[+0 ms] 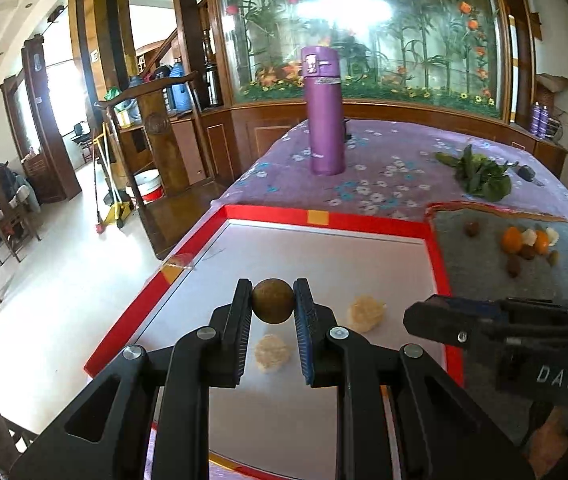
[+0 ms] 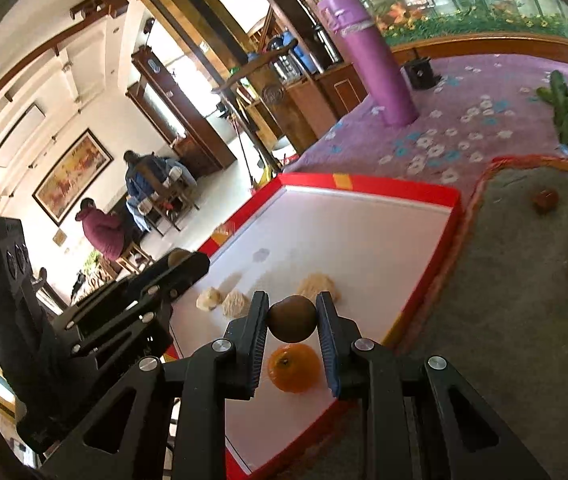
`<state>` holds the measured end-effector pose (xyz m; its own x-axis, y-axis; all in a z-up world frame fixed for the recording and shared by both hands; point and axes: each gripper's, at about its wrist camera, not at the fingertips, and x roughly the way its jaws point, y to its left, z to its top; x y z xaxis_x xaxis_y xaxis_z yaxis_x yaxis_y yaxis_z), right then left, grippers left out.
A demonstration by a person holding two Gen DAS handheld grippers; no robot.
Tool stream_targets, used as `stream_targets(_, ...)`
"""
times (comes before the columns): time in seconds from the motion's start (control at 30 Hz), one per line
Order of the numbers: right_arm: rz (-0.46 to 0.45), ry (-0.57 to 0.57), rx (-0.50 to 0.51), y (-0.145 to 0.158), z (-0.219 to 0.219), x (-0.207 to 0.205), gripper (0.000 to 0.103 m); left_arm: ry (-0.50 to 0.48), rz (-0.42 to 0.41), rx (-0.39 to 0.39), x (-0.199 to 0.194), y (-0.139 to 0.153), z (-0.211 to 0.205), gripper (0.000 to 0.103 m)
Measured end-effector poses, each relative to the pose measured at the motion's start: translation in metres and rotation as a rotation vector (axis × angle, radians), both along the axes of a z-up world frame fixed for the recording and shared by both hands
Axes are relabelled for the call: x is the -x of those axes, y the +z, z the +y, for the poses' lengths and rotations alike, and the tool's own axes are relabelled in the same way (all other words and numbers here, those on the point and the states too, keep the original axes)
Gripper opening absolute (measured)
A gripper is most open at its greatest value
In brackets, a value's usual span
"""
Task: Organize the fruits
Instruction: 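Carry both kiwis into the white tray and open both tools, then grasp a red date with the left tool while the right tool grasps a kiwi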
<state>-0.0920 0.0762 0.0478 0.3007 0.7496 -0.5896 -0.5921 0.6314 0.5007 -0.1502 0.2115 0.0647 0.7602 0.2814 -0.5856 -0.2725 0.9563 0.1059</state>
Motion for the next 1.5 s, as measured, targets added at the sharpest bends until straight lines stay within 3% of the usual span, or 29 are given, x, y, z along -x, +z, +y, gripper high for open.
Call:
stream_targets(0.43, -0.01, 0.039, 0.058, -0.007, 0.019, 0.01, 0.025, 0.042, 0.032, -0.021, -0.002, -0.013, 0.011, 0.018)
stream_targets(0.67, 0.008, 0.051, 0.032, -0.004, 0.015, 0.007, 0.028, 0.056, 0.058, -0.034, -0.003, -0.018, 0.011, 0.021)
stream_targets(0.8, 0.007, 0.034, 0.013, 0.0, 0.004, 0.004, 0.028, 0.07, 0.064, -0.038, -0.003, -0.017, 0.011, 0.04)
stream_targets(0.87, 0.003, 0.015, 0.004, 0.002, -0.005, 0.0, 0.028, 0.076, 0.056, -0.041, -0.002, -0.015, 0.01, 0.044)
stream_targets(1.07, -0.014, -0.102, -0.01, 0.006, -0.055, -0.016, 0.03, 0.056, 0.053, -0.053, -0.004, -0.01, -0.001, 0.062)
stream_targets(1.3, -0.035, -0.29, -0.021, 0.013, -0.146, -0.028, 0.034, -0.094, 0.046, -0.092, -0.015, 0.0, -0.052, 0.063)
stream_targets(1.4, -0.039, -0.378, -0.031, 0.015, -0.187, -0.031, 0.035, -0.173, 0.042, -0.109, -0.023, 0.004, -0.082, 0.071)
stream_targets(1.5, -0.026, -0.473, -0.054, 0.013, -0.23, -0.035, 0.036, -0.236, 0.041, -0.115, -0.027, 0.007, -0.108, 0.072)
